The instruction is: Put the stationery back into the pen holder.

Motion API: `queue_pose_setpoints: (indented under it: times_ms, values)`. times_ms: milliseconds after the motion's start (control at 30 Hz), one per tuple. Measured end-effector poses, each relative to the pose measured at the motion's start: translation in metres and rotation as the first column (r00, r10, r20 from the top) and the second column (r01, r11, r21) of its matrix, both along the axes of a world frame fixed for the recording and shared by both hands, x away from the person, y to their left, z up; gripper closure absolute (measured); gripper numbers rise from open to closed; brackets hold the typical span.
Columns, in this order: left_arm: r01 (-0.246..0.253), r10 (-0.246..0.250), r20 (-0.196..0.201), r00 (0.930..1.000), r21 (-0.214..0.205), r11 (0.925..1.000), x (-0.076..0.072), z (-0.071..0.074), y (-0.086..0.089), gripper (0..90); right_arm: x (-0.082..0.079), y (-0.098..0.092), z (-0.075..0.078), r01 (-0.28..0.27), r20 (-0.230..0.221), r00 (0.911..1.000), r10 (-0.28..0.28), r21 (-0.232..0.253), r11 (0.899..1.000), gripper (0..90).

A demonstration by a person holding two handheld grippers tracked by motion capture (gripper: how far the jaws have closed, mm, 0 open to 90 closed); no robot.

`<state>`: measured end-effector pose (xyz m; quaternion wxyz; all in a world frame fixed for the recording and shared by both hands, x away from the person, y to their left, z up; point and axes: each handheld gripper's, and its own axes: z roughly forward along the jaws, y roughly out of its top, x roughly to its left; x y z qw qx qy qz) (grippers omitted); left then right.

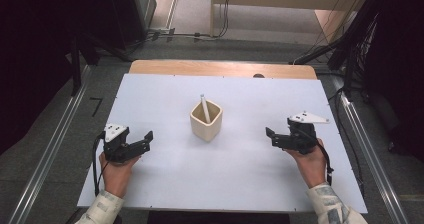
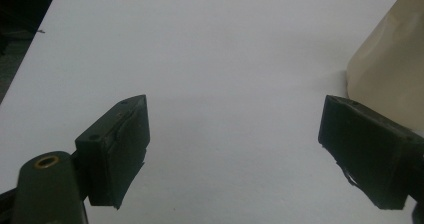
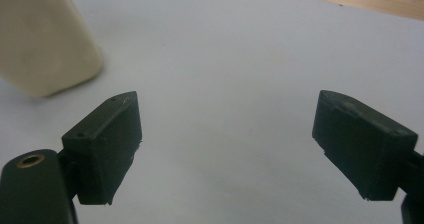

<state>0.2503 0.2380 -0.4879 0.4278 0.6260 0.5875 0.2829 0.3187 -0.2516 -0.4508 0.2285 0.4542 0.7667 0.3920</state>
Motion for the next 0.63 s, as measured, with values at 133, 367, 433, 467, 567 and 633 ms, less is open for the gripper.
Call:
queue_pose_setpoints:
  times_ms: [133,367,433,467,567,633]
  values:
    - [0.000,0.000,0.003,1.0000,0.002,1.0000,0.000,0.000,-0.001,13.8,-0.003,-0.013,-0.005,0.032,-0.003,0.9995,-0.032,-0.029,0.999,10.8]
    - [-0.001,0.001,0.004,1.0000,0.005,1.0000,0.000,0.000,-0.001,13.8,-0.008,-0.036,-0.005,0.084,0.011,0.9964,-0.084,-0.039,0.996,10.8]
    - [-0.001,0.001,0.004,1.0000,0.005,1.0000,0.000,0.000,-0.001,13.8,-0.010,-0.042,-0.005,0.100,0.011,0.9949,-0.100,-0.039,0.994,10.8]
    - [-0.001,0.001,0.004,1.0000,0.006,1.0000,0.000,0.000,-0.001,13.8,-0.010,-0.045,-0.006,0.108,0.012,0.9941,-0.107,-0.038,0.993,10.8]
    - [-0.001,0.001,0.004,1.0000,0.008,1.0000,0.000,0.000,-0.001,13.8,-0.011,-0.053,-0.006,0.127,0.012,0.9919,-0.127,-0.033,0.991,10.8]
    - [-0.001,0.001,0.003,1.0000,0.011,0.9999,0.000,0.001,-0.001,13.8,-0.013,-0.056,-0.006,0.133,0.012,0.9910,-0.133,-0.024,0.991,10.8]
